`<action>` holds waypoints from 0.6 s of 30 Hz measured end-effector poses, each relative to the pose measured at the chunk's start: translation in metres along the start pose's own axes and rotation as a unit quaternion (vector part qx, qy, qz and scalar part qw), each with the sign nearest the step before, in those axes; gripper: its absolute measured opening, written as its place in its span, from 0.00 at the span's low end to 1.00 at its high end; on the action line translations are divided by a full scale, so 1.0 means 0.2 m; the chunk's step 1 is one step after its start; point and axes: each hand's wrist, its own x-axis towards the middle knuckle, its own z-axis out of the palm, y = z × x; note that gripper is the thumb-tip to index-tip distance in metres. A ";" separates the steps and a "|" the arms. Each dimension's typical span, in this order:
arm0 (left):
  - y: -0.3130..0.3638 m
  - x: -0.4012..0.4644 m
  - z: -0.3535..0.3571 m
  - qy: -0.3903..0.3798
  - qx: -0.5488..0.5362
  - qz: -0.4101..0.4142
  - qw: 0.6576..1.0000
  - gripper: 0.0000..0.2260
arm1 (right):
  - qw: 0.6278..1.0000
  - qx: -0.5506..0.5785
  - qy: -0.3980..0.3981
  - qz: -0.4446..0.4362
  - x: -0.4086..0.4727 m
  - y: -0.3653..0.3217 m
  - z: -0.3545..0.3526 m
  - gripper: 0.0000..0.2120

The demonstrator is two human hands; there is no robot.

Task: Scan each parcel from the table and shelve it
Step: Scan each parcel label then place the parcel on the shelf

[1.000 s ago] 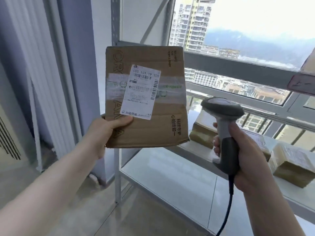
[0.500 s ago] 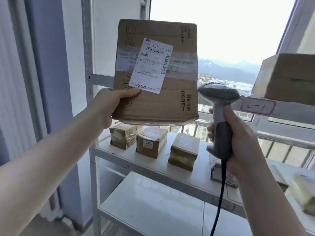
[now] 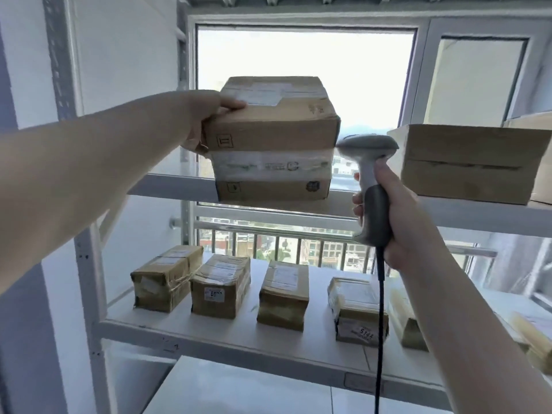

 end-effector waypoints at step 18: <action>-0.30 0.49 0.38 -0.043 -0.097 0.299 0.948 0.43 | 0.997 -0.012 0.070 -0.007 0.06 0.10 -0.02 0.19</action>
